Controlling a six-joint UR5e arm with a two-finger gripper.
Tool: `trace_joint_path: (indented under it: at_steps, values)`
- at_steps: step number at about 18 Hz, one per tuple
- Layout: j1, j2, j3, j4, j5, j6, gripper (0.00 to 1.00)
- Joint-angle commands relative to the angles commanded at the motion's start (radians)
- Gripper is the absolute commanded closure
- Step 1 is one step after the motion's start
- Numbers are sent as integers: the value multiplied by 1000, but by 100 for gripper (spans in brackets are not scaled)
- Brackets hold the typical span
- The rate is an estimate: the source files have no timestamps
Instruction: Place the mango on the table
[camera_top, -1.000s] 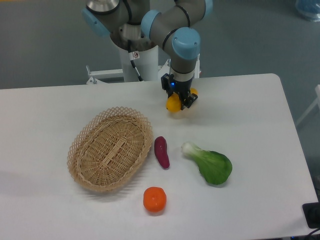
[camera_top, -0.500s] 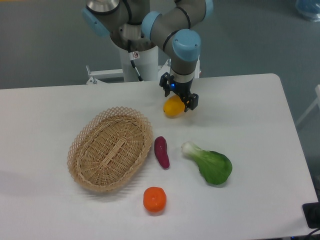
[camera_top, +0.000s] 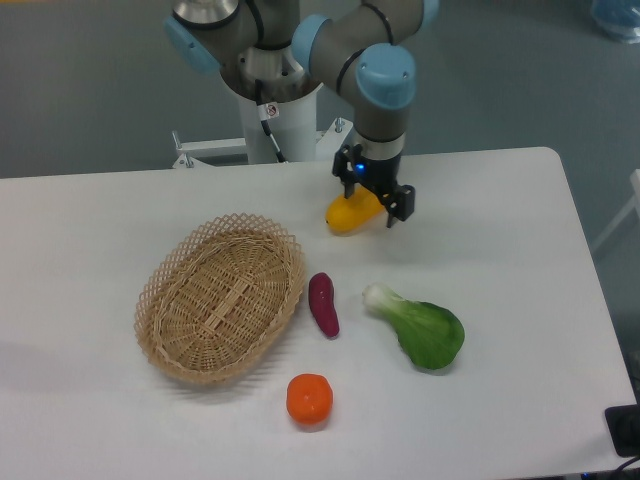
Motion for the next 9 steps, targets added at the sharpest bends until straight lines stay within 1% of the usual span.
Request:
trace_joint_path:
  at_steps: [4, 7, 9]
  values:
    - [34, -77, 133, -66, 2, 9, 0]
    - [48, -135, 221, -75, 2, 11, 0]
    - [48, -166, 265, -75, 2, 11, 0]
